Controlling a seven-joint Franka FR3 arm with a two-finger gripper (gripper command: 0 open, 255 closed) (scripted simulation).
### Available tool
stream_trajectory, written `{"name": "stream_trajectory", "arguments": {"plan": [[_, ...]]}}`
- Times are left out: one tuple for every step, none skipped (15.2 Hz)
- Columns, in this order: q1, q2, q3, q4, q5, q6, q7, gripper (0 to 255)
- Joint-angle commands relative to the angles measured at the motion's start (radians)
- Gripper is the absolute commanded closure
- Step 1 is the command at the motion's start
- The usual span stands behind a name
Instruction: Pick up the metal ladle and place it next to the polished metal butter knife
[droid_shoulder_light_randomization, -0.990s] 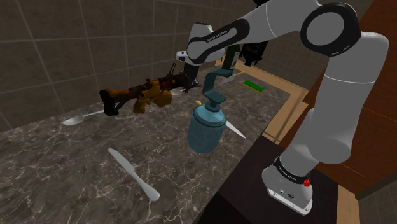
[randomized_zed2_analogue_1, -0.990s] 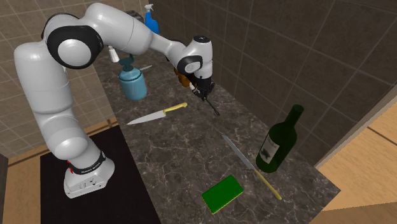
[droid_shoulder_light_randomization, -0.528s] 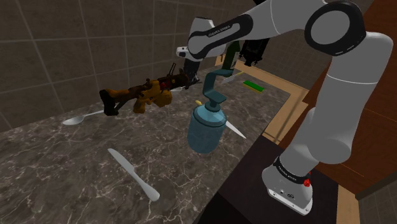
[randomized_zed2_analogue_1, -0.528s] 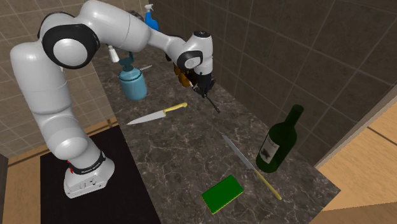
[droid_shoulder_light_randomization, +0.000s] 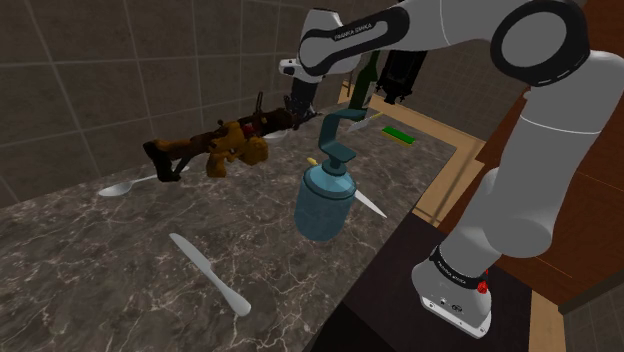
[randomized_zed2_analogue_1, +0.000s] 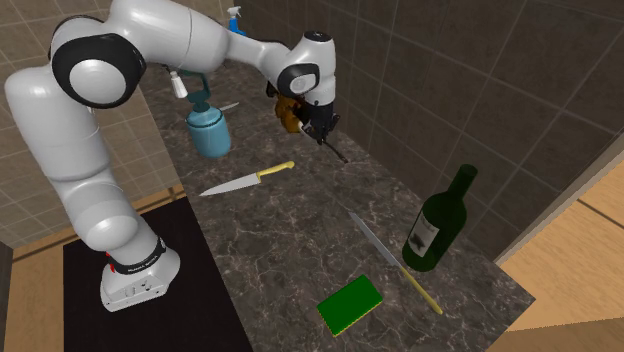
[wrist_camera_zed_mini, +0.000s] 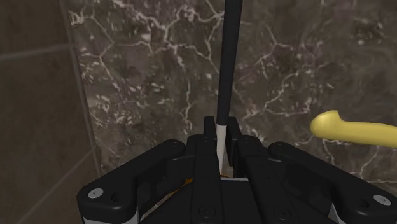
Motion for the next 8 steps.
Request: {"name": "stream_trajectory", "arguments": {"plan": [[0.002,-0.011,0.0,0.015,-0.004,-0.025,0.005,255],[0.002,-0.016,-0.001,0.022,-0.006,-0.037,0.007,255],[0.002,-0.021,-0.001,0.03,-0.007,-0.05,0.008,255],[0.002,-0.025,-0.001,0.038,-0.009,-0.062,0.009,255],[0.003,-0.029,-0.002,0.046,-0.01,-0.074,0.01,255],[0.003,-0.034,-0.002,0.055,-0.012,-0.087,0.011,255],[0.003,-0.037,-0.002,0.063,-0.013,-0.099,0.013,255],[0.003,-0.04,-0.002,0.07,-0.014,-0.109,0.013,255]]}}
